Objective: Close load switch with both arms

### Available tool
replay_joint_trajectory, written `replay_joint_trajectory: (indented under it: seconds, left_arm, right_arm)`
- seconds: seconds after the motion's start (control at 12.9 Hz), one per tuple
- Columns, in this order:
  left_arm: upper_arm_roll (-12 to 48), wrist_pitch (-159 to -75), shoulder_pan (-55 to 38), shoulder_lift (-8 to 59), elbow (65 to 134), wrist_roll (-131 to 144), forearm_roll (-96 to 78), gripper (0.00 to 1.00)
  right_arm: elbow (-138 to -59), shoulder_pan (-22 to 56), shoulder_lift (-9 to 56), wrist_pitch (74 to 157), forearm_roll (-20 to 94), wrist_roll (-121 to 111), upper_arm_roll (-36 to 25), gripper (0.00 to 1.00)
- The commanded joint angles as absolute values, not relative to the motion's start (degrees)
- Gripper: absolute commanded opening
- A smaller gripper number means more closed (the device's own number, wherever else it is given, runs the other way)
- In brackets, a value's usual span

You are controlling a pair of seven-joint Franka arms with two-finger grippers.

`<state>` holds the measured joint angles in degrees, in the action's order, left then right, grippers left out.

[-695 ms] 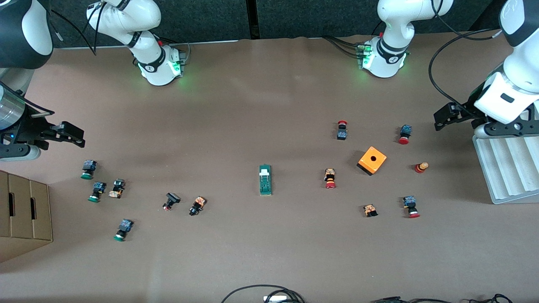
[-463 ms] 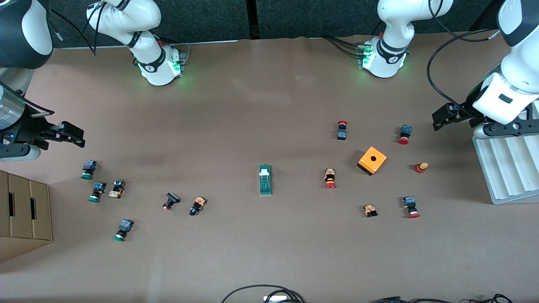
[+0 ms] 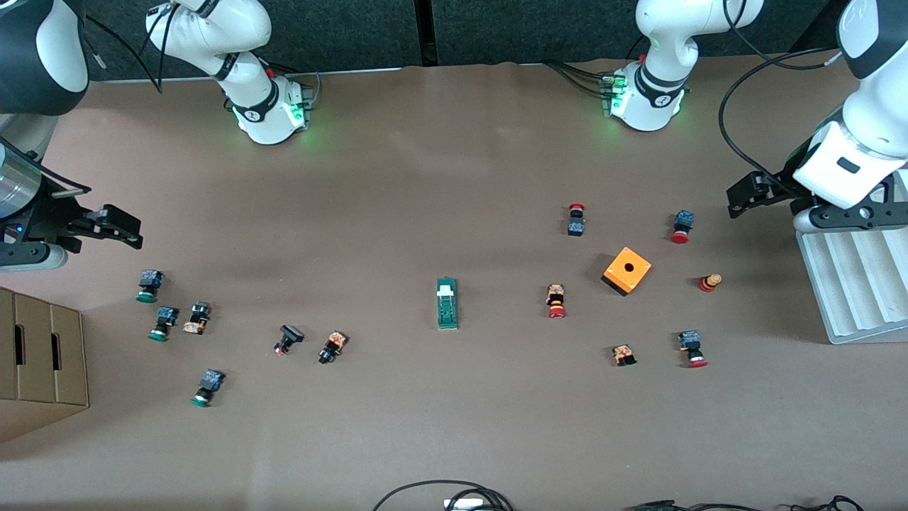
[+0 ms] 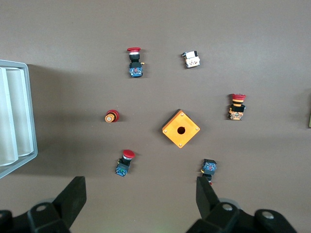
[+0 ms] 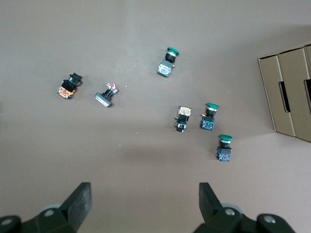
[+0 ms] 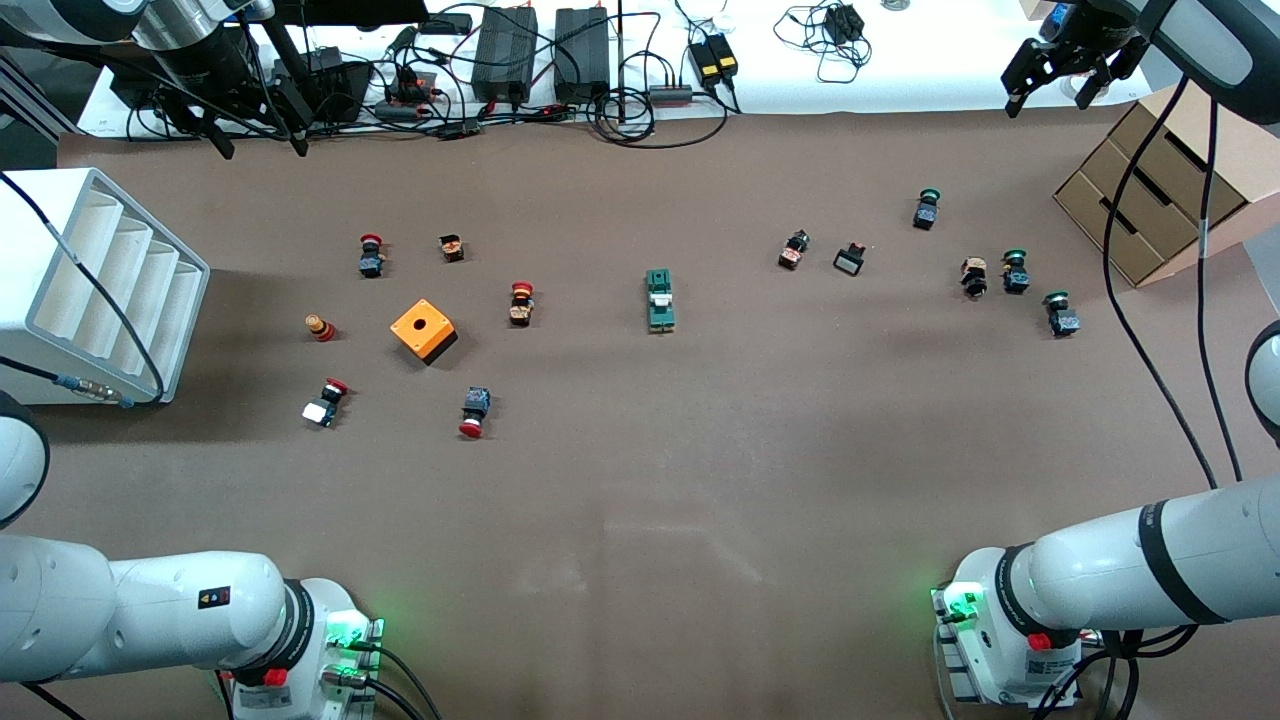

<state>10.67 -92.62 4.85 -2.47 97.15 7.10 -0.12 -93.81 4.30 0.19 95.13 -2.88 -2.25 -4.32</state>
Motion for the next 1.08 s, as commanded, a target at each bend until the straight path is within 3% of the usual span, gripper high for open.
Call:
replay_joint_trajectory:
  seconds: [0.0,0.15,0.62,1.0]
  left_arm:
    - [8.37,-91.67,2.91,-2.11,96.15,6.15,-0.26,1.00]
    - [4.58,-92.02,-0.26,-1.24,95.89,6.24,-0.35,1.00]
    - [4.83,-91.76,-0.44,-1.41,95.89,6.68,-0.18,1.00]
    - [9.92,-91.76,-0.79,-1.67,95.71,13.69,-0.18,1.00]
  right_arm:
    - [-93.34,4.66,0.18,95.45,-1.76,-2.02,-4.66,1.00]
    - [-93.34,4.66,0.26,95.45,-1.76,-2.02,-4.66,1.00]
    - [-93.34,4.04,0.53,95.54,-1.85,-2.02,-5.01,1.00]
    - [-93.34,4.39,0.53,95.62,-1.76,-2.02,-5.01,1.00]
